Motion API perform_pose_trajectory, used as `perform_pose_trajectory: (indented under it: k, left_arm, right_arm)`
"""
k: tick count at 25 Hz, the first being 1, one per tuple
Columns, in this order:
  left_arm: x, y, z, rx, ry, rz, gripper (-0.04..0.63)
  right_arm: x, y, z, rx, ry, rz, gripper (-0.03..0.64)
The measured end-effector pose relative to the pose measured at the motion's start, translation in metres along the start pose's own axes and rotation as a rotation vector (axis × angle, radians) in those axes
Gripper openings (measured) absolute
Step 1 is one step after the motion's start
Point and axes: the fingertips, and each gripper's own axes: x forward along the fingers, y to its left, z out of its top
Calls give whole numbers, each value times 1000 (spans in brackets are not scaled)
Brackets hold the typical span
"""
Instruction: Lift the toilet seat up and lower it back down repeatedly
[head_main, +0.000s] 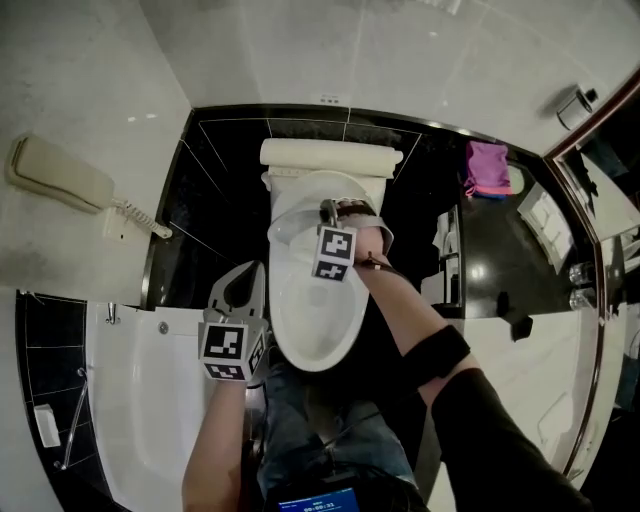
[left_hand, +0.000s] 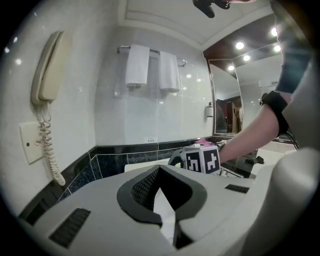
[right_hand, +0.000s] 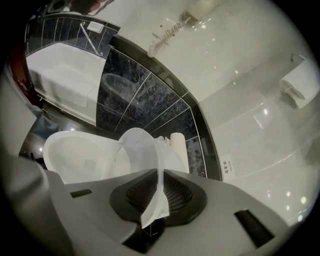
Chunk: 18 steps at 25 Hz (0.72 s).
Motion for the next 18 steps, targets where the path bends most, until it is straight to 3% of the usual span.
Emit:
perform_pose_trajectory:
  k: [5, 10, 18]
  left_arm:
    - [-43, -38, -4, -2, 6, 64, 2]
    - [-98, -59, -25, -12, 65, 111, 0]
    - [-157, -76, -69, 6, 111, 82, 1]
  right_arm:
    - [-34, 42, 7, 5, -50, -14, 58]
    - [-65, 92, 20, 25, -77, 4, 59]
    - [-100, 182, 34, 72, -94, -3, 61]
